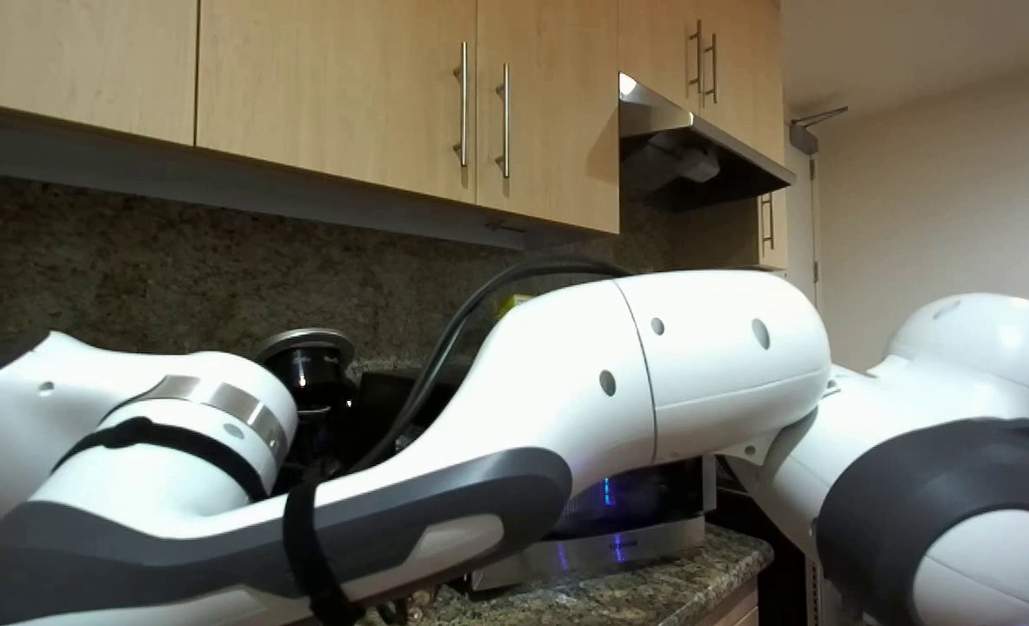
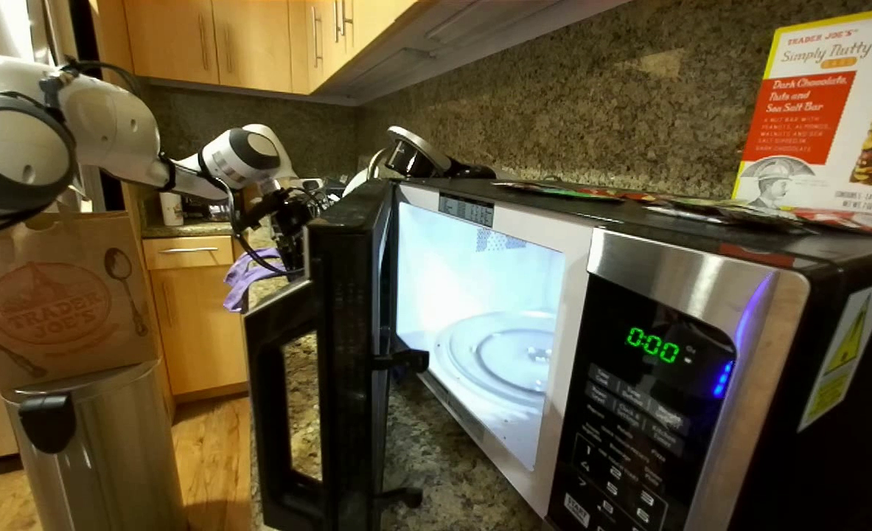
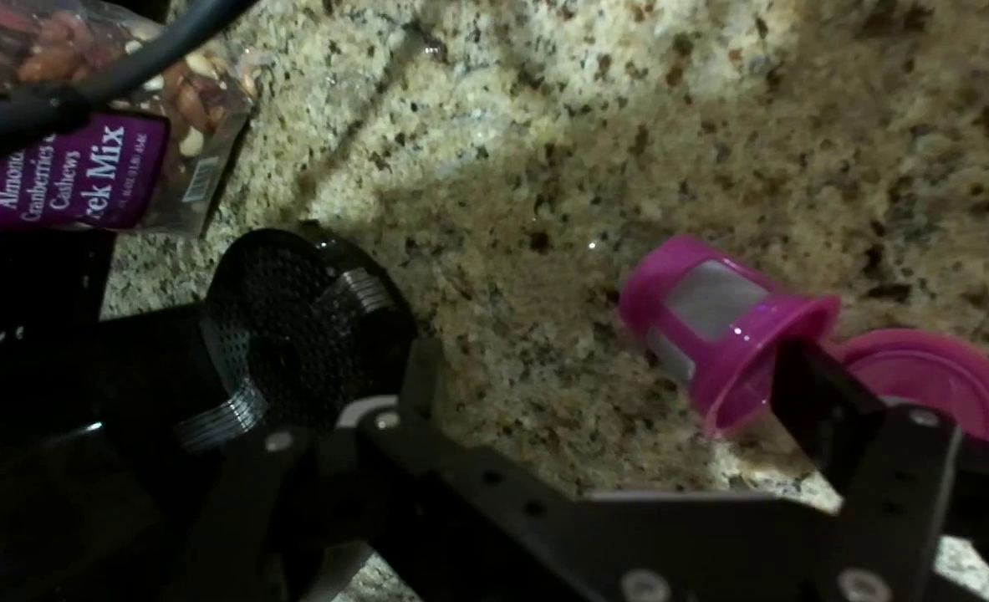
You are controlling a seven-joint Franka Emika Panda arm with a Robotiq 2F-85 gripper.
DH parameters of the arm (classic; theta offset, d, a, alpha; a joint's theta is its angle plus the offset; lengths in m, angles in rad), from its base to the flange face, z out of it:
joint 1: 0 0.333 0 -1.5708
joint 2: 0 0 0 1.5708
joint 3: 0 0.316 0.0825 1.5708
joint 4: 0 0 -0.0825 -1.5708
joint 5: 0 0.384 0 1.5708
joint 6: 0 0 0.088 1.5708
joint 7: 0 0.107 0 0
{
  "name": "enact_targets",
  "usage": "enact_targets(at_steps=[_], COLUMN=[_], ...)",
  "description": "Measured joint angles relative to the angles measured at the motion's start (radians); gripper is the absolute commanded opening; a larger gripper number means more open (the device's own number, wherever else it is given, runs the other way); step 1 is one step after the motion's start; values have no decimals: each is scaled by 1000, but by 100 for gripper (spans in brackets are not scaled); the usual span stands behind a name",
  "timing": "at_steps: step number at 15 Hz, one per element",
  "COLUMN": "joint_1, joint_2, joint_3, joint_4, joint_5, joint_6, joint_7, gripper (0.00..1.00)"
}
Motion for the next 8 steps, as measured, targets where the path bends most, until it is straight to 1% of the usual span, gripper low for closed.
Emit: enact_targets(at_steps=[3, 4, 5, 8], joint_1=[5, 7, 10, 22], joint_2=[15, 20, 25, 33], joint_3=[-25, -34, -42, -67], joint_4=[2, 3, 5, 7], joint_5=[0, -1, -1, -1], joint_6=[0, 0, 0, 0], joint_7=[24, 32, 35, 43], gripper=[100, 75, 74, 54])
